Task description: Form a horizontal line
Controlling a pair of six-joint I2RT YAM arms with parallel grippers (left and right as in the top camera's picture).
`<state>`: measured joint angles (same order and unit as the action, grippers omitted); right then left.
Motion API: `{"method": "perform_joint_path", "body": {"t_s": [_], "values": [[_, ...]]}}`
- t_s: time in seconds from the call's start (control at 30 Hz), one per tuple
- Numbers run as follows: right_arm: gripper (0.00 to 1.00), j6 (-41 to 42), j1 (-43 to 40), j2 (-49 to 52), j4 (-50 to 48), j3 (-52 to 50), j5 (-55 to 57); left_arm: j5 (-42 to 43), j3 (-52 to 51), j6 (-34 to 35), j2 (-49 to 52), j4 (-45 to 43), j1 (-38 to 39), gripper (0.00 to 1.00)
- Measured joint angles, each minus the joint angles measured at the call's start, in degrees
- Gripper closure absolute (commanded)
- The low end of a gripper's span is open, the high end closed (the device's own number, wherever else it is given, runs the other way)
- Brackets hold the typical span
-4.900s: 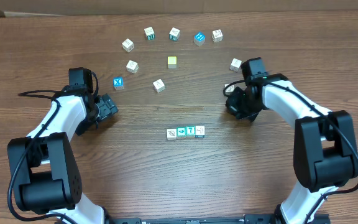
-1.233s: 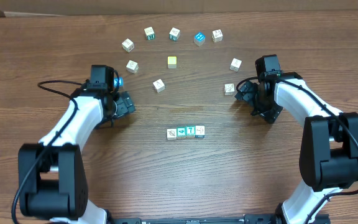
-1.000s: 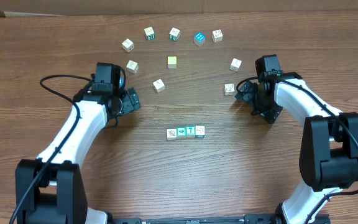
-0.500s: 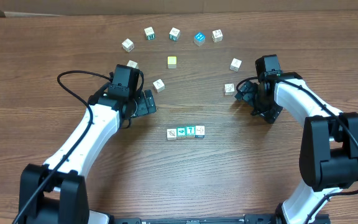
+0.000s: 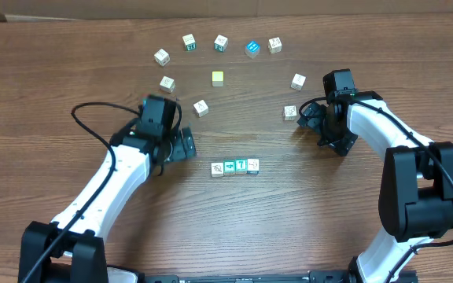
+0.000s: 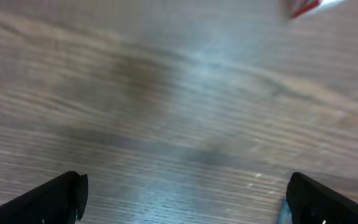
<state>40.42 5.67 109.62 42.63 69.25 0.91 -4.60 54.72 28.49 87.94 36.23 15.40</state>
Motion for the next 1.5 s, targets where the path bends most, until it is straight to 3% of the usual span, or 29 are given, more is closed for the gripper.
{"method": "perform_joint_path", "body": {"t_s": [0.53, 1.27, 1.5], "values": [[0.00, 0.0, 0.0, 0.0, 0.0, 0.0, 0.0, 0.0, -11.9, 0.0, -3.9, -3.8, 0.0, 0.00], [0.00, 0.0, 0.0, 0.0, 0.0, 0.0, 0.0, 2.9, -12.3, 0.0, -4.0, -6.3, 0.1, 0.00], [0.00, 0.0, 0.0, 0.0, 0.0, 0.0, 0.0, 4.4, -12.4, -4.6, -4.0, -10.0, 2.4, 0.00]]}}
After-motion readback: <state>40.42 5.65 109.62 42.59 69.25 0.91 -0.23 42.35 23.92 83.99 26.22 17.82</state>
